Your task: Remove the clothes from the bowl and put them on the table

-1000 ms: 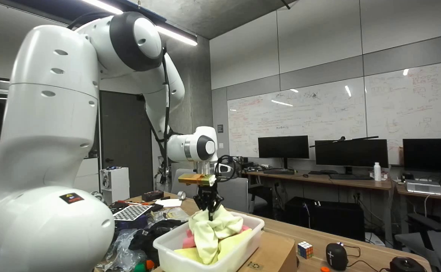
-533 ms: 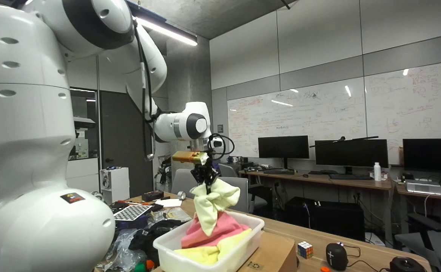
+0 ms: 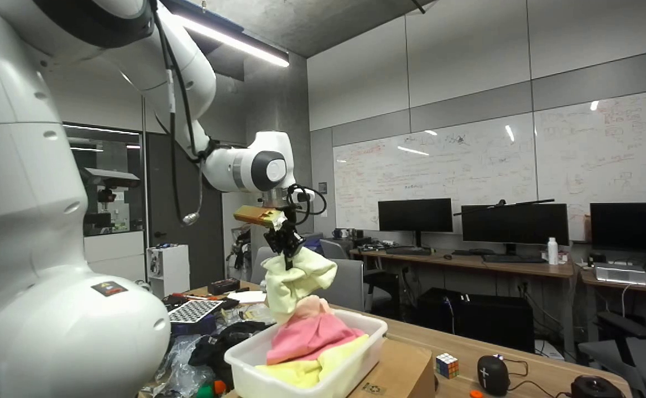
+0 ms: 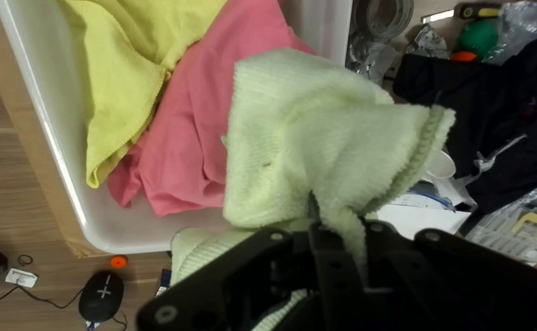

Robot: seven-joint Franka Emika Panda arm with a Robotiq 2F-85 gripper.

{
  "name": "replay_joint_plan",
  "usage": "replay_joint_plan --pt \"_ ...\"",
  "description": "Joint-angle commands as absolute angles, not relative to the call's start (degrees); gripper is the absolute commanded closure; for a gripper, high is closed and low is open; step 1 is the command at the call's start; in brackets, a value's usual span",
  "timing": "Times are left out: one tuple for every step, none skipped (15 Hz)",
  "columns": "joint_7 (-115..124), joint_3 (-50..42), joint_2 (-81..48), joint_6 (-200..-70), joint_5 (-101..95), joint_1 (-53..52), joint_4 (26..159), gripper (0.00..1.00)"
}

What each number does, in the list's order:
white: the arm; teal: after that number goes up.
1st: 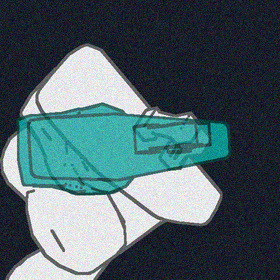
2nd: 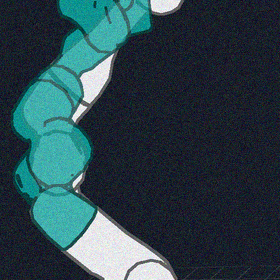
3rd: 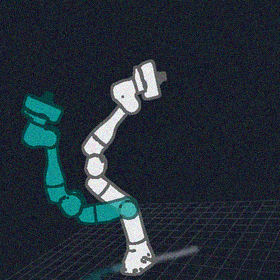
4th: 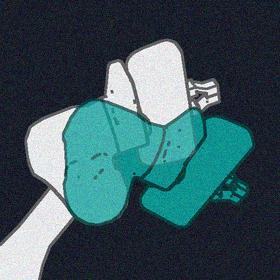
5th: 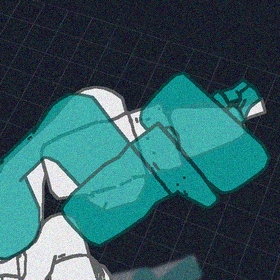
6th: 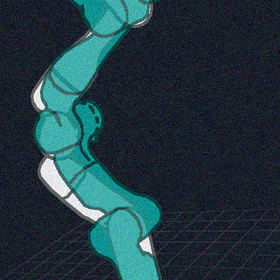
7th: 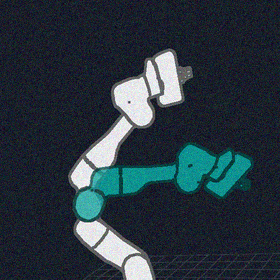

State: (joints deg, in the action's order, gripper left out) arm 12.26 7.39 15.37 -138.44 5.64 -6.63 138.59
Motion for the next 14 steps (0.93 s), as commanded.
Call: replay_joint_plan --pt "12.7 8.8 13.1 -133.8 5.6 -7.4 135.1 0.93" --pt "13.0 9.5 10.8 -130.5 4.8 -7.5 132.5 0.93" --pt "12.9 9.9 9.5 -128.4 4.4 -7.6 130.9 0.93" --pt "12.5 10.3 7.6 -125.5 4.0 -7.7 128.4 0.93" --pt "11.8 10.5 5.8 -122.6 4.2 -8.1 125.8 0.93" --pt "11.1 10.8 4.1 -120.7 4.0 -8.3 123.9 0.93" --pt "10.5 10.9 2.8 -118.8 4.4 -8.6 122.3 0.93" --pt "9.9 11.0 1.4 -117.6 4.8 -8.9 120.9 0.93" --pt "9.0 10.9 0.3 -116.5 5.3 -9.0 119.9 0.93" --pt "8.2 10.8 -1.0 -115.5 5.7 -9.2 118.4 0.93" --pt "7.9 10.7 -2.1 -114.6 5.7 -9.3 117.1 0.93" --pt "7.4 10.7 -3.3 -113.9 5.8 -9.3 115.8 0.93" --pt "7.0 10.6 -4.3 -113.4 5.9 -9.3 114.7 0.93" --pt "6.5 10.7 -5.0 -113.6 6.3 -9.4 114.1 0.93"
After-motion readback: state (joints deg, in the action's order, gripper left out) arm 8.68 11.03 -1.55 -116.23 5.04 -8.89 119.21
